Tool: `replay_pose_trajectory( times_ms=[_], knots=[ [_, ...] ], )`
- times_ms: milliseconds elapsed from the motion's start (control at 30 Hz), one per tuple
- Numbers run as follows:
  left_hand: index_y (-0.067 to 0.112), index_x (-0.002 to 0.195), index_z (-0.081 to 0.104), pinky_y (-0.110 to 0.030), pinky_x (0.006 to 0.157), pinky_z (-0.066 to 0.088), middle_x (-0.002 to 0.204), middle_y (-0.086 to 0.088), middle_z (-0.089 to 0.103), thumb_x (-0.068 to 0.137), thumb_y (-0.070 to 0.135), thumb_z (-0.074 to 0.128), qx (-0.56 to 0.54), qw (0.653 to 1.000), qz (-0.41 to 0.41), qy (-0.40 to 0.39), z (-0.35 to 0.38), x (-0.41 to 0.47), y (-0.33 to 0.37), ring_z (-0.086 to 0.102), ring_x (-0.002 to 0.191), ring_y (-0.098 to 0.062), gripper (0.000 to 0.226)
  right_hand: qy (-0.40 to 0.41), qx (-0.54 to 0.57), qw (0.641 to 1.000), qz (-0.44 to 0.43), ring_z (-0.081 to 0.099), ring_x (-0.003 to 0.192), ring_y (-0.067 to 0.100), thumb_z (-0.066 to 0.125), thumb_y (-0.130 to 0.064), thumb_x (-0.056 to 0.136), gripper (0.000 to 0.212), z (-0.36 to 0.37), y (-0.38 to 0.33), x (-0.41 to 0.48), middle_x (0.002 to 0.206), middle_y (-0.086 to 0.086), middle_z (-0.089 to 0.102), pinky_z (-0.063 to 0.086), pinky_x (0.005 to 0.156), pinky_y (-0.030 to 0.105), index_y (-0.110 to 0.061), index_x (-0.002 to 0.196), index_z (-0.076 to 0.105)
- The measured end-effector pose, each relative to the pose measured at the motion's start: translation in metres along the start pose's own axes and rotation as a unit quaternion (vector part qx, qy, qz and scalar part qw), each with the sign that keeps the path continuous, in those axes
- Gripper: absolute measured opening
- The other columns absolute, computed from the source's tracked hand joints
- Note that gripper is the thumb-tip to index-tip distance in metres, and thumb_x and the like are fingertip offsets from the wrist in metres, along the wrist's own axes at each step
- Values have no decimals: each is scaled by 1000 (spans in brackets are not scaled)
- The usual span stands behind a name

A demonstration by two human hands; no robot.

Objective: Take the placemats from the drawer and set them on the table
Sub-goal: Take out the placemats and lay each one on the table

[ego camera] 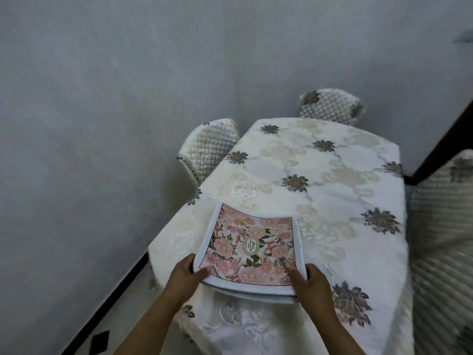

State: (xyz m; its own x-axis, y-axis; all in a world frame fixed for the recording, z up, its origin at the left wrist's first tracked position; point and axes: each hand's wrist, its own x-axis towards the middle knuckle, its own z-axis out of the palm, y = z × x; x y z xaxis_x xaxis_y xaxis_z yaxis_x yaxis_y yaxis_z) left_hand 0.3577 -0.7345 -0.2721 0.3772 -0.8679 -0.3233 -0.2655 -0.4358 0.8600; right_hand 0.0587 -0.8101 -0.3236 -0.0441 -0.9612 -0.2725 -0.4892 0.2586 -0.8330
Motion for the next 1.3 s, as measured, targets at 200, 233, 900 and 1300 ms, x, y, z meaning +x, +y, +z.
replay_pose_trajectory(
  times_ms=[200, 233, 900, 1300],
  knots=[
    [17, 101, 67, -15, 60, 47, 91, 1, 74, 85, 16, 72, 36, 992, 47, -109, -26, 52, 1, 68, 79, -9, 16, 109, 12, 992, 60, 58, 62, 22, 66, -35, 88, 28, 32, -13, -41, 69, 11, 59, 45, 54, 33, -9, 78, 57],
    [17, 99, 67, -15, 59, 46, 88, 0, 74, 86, 16, 72, 40, 991, 53, -119, -28, 56, 0, 68, 78, -10, 14, 121, 15, 990, 70, 57, 61, 21, 66, -33, 88, 28, 37, -14, -48, 68, 10, 58, 42, 53, 32, -9, 77, 57],
    [9, 101, 62, -21, 43, 52, 93, -11, 68, 87, 20, 71, 148, 975, -52, -159, -17, 51, -99, 67, 72, -24, 20, 59, -56, 965, 250, 60, 92, 31, 60, -33, 91, 21, 100, 45, -86, 108, 14, 67, 39, 71, 30, -15, 97, 50],
    [8, 112, 52, -32, 71, 40, 96, -11, 50, 82, 24, 65, 299, 943, 19, -142, -12, 63, -117, 47, 83, -23, 37, 97, -215, 943, 234, 56, 103, 38, 55, -27, 89, 32, 115, 43, -84, 109, 17, 53, 47, 83, 43, -5, 112, 49]
  ],
)
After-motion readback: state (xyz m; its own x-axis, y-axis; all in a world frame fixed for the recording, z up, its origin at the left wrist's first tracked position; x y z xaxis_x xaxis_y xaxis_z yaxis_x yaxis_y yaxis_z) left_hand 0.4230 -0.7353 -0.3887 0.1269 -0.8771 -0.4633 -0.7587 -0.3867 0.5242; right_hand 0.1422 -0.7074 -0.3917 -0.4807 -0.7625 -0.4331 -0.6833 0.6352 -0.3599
